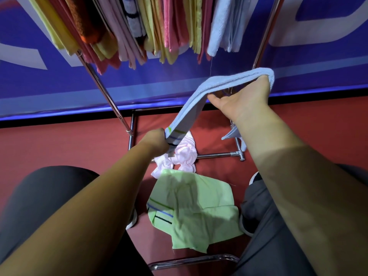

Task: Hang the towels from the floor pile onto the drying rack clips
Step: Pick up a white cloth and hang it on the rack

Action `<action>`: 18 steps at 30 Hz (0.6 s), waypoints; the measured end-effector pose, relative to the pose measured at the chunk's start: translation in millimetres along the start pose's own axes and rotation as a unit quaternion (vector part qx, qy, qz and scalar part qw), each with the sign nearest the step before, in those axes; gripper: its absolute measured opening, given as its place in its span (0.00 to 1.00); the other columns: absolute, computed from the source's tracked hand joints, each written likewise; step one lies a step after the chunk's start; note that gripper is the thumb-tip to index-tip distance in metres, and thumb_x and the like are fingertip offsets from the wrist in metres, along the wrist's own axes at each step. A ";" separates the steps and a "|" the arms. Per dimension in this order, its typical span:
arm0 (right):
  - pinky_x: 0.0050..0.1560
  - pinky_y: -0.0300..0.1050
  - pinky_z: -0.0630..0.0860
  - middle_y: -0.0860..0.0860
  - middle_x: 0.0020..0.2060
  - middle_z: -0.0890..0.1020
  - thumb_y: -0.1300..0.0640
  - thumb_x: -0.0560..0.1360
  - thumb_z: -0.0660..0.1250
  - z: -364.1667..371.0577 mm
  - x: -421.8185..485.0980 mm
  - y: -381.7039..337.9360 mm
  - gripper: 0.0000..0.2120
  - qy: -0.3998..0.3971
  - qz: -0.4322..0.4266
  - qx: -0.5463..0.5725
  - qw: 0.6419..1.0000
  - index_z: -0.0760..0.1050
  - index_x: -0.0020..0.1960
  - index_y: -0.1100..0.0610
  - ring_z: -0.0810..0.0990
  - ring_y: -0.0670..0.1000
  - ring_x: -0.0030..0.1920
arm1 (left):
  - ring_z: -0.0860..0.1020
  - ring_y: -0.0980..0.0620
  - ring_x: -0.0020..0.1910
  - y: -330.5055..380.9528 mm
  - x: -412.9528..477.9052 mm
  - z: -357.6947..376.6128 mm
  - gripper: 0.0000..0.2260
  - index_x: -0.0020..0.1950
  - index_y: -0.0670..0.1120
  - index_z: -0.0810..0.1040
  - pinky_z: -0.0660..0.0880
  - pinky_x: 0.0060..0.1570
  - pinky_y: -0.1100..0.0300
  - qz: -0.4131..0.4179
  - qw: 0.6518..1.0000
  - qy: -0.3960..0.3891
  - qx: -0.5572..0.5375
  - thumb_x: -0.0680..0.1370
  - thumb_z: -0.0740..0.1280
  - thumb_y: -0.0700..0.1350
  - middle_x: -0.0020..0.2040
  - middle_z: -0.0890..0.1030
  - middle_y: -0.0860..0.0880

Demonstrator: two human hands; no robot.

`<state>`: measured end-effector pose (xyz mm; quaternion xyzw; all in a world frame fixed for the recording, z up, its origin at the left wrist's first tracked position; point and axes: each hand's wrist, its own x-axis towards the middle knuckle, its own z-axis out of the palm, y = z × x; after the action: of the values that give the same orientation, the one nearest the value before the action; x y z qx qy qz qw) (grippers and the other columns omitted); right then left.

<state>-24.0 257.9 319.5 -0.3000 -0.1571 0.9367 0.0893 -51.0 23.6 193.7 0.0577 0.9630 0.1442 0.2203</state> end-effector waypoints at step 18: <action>0.60 0.77 0.74 0.61 0.64 0.81 0.46 0.83 0.58 -4.3 6.6 4.9 0.22 0.012 -0.018 -0.031 0.999 0.79 0.66 0.59 0.82 0.66 0.62 | 0.80 0.57 0.32 18.5 4.2 -19.9 0.06 0.52 0.45 0.84 0.75 0.34 0.67 0.010 0.876 0.035 -0.481 0.76 0.75 0.40 0.35 0.84 0.52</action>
<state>-27.1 256.1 311.0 -0.3106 -0.1907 0.9260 0.0982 -62.6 36.9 214.7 -0.0506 0.7811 0.5941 0.1854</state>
